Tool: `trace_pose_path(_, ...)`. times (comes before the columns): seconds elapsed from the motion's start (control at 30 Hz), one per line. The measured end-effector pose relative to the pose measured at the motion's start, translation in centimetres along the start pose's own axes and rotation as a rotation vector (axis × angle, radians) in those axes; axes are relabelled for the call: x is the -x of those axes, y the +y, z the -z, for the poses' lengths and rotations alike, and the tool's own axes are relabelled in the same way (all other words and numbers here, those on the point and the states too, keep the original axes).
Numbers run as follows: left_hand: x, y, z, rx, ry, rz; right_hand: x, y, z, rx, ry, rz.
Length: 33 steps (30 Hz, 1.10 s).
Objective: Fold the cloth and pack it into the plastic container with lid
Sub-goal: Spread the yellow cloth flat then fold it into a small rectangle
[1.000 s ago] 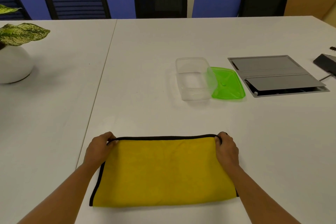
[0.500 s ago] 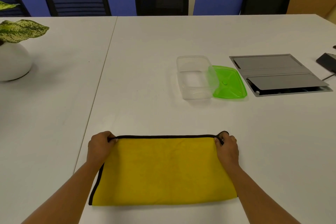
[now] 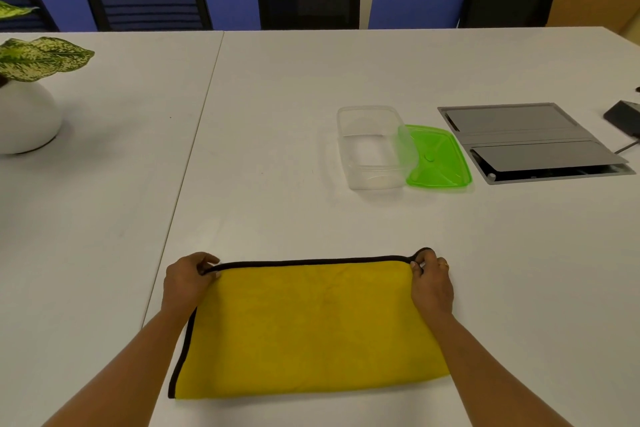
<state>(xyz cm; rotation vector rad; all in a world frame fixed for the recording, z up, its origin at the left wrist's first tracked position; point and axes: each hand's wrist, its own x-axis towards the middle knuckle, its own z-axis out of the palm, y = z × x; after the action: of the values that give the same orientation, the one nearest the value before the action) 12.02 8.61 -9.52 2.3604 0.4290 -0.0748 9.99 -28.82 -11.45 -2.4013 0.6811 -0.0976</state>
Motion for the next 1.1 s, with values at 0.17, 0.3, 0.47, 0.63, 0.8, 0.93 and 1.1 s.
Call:
trace_pose_path(0.17,0.8,-0.7,-1.6,-0.310,-0.023,-0.153,-0.1,0.0,-0.2,0.007,0.038,0.009)
trace_pose_path(0.3,2.7,-0.8,-3.5,-0.454,0.102,-0.226,0.6,-0.4,-0.3,0.250,0.161,0.069)
trace_pose_path(0.47,4.8,0.8,-5.8,-0.395,0.206,-0.368,2.5,-3.0,-1.2,0.123,0.235,0.248)
trace_pose_path(0.63,7.4,4.3,-9.8,-0.386,0.066,-0.497,7.8,-7.2,-6.0,-0.060,0.041,0.546)
trace_pose_path(0.8,7.9,5.1,-11.1,-0.520,-0.046,-0.461,9.8,-8.3,-8.1,0.062,-0.219,0.566)
trace_pose_path(0.93,7.9,4.4,-10.8,-0.554,-0.068,-0.420,9.8,-7.2,-7.7,0.260,-0.234,0.630)
trace_pose_path(1.1,7.7,2.7,-9.7,-0.549,-0.024,-0.349,8.8,-5.7,-7.2,0.357,-0.201,0.535)
